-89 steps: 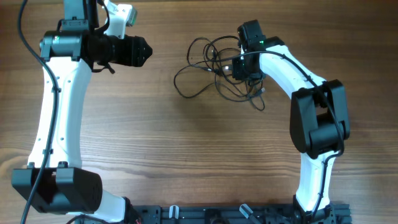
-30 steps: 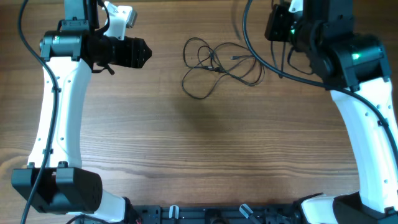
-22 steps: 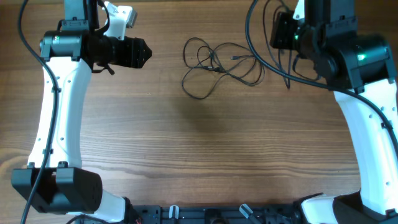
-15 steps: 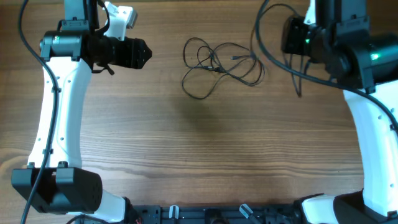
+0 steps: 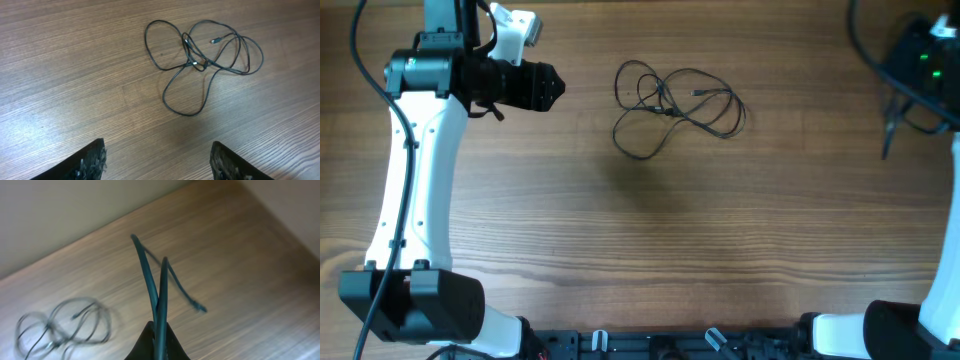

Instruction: Untangle cables

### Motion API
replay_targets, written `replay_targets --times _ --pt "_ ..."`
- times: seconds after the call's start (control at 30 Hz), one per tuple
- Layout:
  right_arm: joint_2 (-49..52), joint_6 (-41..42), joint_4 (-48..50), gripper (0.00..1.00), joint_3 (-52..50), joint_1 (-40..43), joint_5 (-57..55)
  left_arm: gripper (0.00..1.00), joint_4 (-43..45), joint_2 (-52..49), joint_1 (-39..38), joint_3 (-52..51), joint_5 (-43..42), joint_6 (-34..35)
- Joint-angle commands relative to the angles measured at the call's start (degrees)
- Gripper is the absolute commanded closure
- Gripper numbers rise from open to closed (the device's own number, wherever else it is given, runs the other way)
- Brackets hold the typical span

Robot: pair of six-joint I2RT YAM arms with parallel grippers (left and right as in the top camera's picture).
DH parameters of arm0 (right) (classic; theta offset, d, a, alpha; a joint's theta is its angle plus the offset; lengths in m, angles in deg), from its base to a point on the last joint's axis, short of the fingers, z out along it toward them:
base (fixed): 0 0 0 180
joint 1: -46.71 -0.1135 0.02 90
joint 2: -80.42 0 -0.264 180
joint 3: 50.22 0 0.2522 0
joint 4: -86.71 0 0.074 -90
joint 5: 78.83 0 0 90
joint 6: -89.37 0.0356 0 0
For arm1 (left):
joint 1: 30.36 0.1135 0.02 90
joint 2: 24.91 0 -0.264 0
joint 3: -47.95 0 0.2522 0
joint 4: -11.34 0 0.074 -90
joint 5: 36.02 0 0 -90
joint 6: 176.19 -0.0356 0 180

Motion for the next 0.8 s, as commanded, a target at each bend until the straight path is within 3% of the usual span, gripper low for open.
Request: replay_targets --times 0.0,0.4,0.47,0.77 --pt "-0.02 0.87 1.09 0.96 1.46 5.97 -1.77 0.32 0.55 -0.52 -1.88 0.48 -0.48 -1.11" --pt "1.90 -2.19 6.40 0.96 1.46 12.70 -1.27 0.32 2.12 -0.52 -5.90 0.48 0.85 -0.24" --pt "4.04 -2.34 9.53 0.96 1.46 12.70 -1.44 0.34 3.04 -0.52 -6.23 0.48 3.02 2.51" --pt "11.17 -2.27 16.41 0.95 1.46 14.93 -2.05 0.33 4.15 -0.52 -6.27 0.48 4.85 3.37"
